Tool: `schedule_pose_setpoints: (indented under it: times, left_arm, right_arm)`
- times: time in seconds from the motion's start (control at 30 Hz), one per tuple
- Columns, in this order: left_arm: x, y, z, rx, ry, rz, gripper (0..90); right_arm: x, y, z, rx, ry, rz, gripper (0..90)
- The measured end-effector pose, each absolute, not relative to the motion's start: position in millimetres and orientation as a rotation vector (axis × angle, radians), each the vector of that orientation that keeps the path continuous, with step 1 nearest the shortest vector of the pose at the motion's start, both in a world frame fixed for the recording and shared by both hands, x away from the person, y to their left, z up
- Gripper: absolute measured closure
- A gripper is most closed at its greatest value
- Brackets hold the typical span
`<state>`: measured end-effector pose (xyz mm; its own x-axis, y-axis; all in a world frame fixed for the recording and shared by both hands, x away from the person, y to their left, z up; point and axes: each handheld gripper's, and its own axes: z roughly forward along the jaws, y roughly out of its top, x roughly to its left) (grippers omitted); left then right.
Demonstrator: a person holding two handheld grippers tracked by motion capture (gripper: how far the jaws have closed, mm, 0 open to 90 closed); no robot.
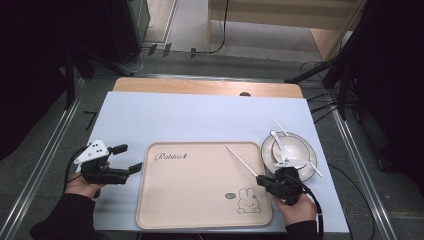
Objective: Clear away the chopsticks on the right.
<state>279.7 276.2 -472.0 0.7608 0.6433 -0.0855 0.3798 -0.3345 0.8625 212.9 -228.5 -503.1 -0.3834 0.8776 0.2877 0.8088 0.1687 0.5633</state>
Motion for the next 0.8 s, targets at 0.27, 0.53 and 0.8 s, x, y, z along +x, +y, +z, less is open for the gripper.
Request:
schedule_pose_setpoints:
  times: [0.27, 0.53, 0.8]
  left_arm:
    - [280, 276, -472, 1.965, 0.771, 0.33, 14.2]
    - [279, 276, -472, 1.963, 0.768, 0.328, 14.2]
    - [280, 276, -472, 1.962, 0.77, 0.327, 14.2]
  right_arm:
    - [215, -213, -523, 1.661, 2.378, 0.94, 83.6]
    - [215, -208, -524, 1.57, 2.374, 0.953, 74.0]
    - [218, -209, -513, 1.545, 2.403, 0.994, 57.4]
